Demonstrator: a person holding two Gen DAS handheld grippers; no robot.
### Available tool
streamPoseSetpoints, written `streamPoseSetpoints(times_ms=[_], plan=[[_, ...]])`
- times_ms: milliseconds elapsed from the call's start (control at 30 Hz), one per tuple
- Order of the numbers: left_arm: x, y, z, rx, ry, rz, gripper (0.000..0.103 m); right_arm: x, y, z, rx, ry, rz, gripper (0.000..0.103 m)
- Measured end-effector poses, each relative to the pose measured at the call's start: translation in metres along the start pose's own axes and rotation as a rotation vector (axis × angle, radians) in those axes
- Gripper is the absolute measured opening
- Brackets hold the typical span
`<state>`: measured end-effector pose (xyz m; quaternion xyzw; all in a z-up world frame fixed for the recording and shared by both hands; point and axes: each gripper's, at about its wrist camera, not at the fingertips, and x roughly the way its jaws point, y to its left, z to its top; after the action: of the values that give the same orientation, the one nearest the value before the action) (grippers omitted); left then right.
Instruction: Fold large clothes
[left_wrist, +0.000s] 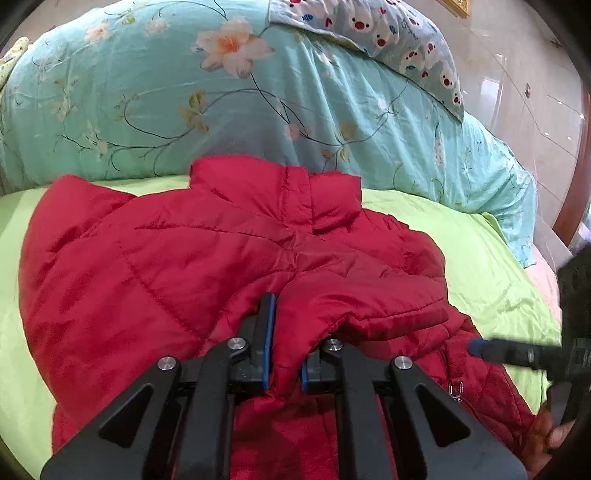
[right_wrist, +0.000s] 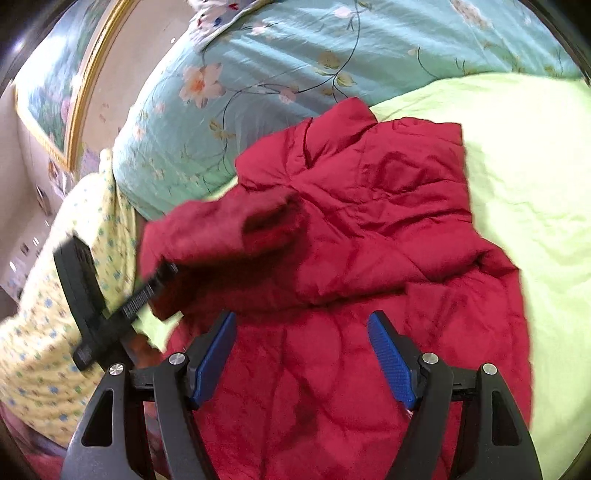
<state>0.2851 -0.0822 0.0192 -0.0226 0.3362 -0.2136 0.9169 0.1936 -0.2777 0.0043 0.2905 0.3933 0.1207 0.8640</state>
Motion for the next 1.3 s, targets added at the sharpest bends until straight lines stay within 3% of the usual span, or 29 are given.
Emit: streamPoseSetpoints(times_ms=[233,300,367,433,533,767,1033,1200,1300], plan=[[0.006,-0.009,-0.003,0.029,0.016,0.004,0.008,0.05,-0.019,0.031,0.212,0.026,0.23,0.073],[0.007,-0.01,-0.003,0.04,0.02,0.007,0.008,0.065,-0.027,0.036,0.276,0.04,0.278,0.064],[0.009,-0.01,-0.003,0.052,0.027,0.014,0.008,0.077,-0.03,0.039,0.306,0.056,0.297,0.036],[0.012,-0.006,-0.005,0.044,0.056,-0.002,0.009,0.086,-0.03,0.042,0.313,0.07,0.308,0.023],[0.018,0.001,-0.007,0.017,0.123,-0.053,0.01,0.085,-0.026,0.047,0.276,0.053,0.277,0.016],[0.01,-0.005,-0.017,0.05,0.167,-0.088,0.013,0.072,-0.013,0.052,0.174,0.006,0.198,0.01],[0.0,0.001,-0.016,0.064,0.194,-0.108,0.014,0.055,-0.011,0.057,0.132,-0.038,0.173,0.003],[-0.004,-0.003,-0.016,0.112,0.145,-0.049,0.014,0.056,-0.009,0.055,0.135,-0.03,0.179,0.003],[-0.003,-0.006,-0.016,0.14,0.107,-0.026,0.014,0.061,-0.017,0.053,0.193,-0.013,0.233,0.011]])
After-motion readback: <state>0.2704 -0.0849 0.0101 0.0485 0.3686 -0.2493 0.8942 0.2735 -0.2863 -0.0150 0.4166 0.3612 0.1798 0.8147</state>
